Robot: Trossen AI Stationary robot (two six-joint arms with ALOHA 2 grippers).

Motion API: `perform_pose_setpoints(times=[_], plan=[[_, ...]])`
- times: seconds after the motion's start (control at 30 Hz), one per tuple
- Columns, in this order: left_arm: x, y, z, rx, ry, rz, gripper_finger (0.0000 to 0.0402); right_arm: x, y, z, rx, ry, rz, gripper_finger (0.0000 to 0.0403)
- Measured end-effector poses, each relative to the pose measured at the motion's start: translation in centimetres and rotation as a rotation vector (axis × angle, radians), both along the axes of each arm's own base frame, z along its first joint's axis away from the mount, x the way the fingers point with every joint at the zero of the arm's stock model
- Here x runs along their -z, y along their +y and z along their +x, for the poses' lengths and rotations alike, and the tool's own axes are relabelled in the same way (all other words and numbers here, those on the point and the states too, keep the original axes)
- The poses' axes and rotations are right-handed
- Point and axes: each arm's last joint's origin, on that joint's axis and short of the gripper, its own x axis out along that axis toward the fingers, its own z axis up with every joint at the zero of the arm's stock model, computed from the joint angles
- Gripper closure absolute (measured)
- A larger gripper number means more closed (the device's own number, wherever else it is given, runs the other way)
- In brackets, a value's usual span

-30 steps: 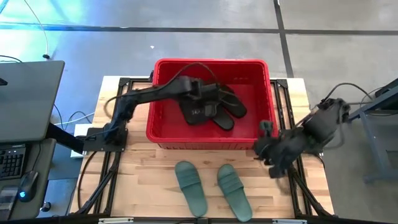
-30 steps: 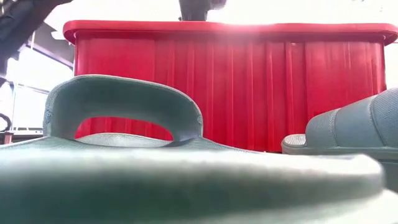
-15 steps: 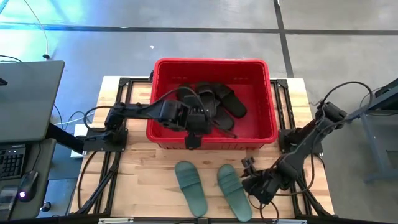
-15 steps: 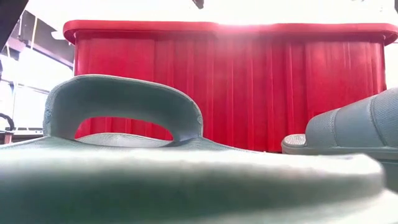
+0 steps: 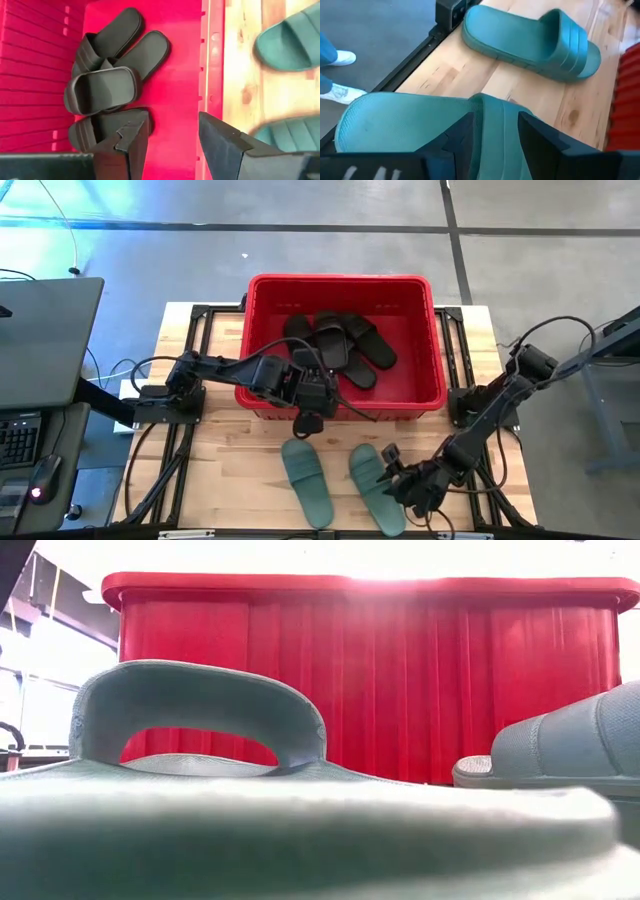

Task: Pick and place slides into bin
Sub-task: Put the green slide into the red bin

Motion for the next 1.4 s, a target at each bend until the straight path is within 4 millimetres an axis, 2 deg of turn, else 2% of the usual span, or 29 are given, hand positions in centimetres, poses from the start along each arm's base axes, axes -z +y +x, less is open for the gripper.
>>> perform_pose_setpoints(times=[0.13, 0.33, 0.47, 0.77, 1.1, 1.23, 1.33, 1.4], plan=[[0.0, -0.2, 0.0, -0.024, -0.014, -0.027, 0.0243, 0.7, 0.2, 0.1, -0.007, 0.001, -0.02, 0.0261], [0.0, -0.2, 0.0, -0.075, -0.04, -0.067, 0.0243, 3.7, 0.8, 0.8, 0.003, 0.053, -0.116, 0.0261], [0.0, -0.3, 0.0, -0.078, -0.043, -0.085, 0.0243, 5.1, 0.9, 1.2, 0.063, 0.02, -0.208, 0.0261], [0.1, -0.3, 0.0, -0.073, -0.041, -0.101, 0.0243, 5.5, -0.5, 2.5, 0.203, -0.08, -0.363, 0.0261], [0.1, -0.3, 0.0, -0.072, -0.04, -0.103, 0.0243, 5.8, -3.9, 5.0, 0.297, 0.002, -0.328, 0.0261], [0.1, -0.3, 0.0, -0.072, -0.04, -0.103, 0.0243, 5.9, -5.2, 6.1, 0.341, 0.04, -0.252, 0.0263], [0.1, -0.3, 0.0, -0.072, -0.04, -0.103, 0.0243, 5.8, -5.5, 6.5, 0.41, 0.048, -0.15, 0.0284], [0.1, -0.3, 0.0, -0.072, -0.04, -0.103, 0.0243, 5.8, -5.6, 6.7, 0.437, 0.057, -0.095, 0.0315]])
